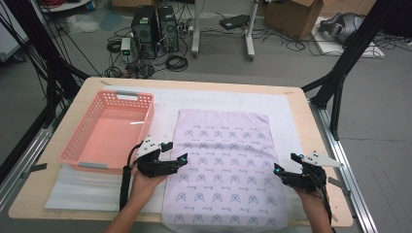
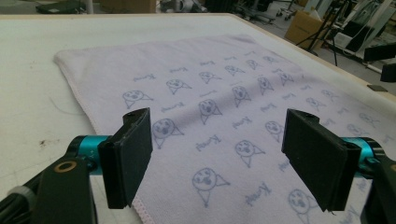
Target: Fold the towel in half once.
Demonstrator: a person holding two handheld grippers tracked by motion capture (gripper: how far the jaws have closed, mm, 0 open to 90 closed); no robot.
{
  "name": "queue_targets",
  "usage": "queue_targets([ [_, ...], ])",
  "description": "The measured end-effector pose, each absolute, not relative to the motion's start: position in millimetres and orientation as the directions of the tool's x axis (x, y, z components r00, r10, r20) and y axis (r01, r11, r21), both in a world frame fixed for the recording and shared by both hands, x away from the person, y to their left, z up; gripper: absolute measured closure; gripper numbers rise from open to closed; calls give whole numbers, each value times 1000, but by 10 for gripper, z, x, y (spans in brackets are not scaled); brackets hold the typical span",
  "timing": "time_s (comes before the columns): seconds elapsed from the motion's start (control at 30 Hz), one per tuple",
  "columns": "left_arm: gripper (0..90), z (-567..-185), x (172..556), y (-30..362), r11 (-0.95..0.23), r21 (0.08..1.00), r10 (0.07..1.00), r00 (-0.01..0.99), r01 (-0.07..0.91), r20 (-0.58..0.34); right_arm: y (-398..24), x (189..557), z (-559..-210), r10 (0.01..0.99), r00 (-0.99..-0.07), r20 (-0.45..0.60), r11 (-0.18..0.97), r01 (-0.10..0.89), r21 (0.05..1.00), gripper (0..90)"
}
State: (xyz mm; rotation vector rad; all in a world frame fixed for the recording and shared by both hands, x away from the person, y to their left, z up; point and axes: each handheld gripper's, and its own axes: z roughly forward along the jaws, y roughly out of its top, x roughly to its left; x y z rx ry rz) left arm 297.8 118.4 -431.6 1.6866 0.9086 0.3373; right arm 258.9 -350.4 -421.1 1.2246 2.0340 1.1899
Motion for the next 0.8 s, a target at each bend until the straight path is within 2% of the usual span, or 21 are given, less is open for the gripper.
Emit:
queue_targets([
  [0.2, 264, -4315, 3095, 1198, -30, 894, 709, 640, 447, -296, -3528, 2689, -4265, 881, -469, 65, 198, 490, 849, 208],
  [0.4, 303, -4330, 3249, 1127, -51, 880, 731, 618, 472, -289, -3482, 2837, -4302, 877, -476, 67, 217, 515, 829, 208],
  [0.7, 344, -4311, 3667, 1043, -33, 843, 774, 547, 537, -318, -3494, 3193, -4362, 899, -430, 87, 199, 576, 793, 209],
  [0.8, 340, -4349, 3789, 1017, -53, 834, 796, 527, 549, -296, -3500, 3294, -4365, 905, -415, 97, 188, 594, 783, 211],
])
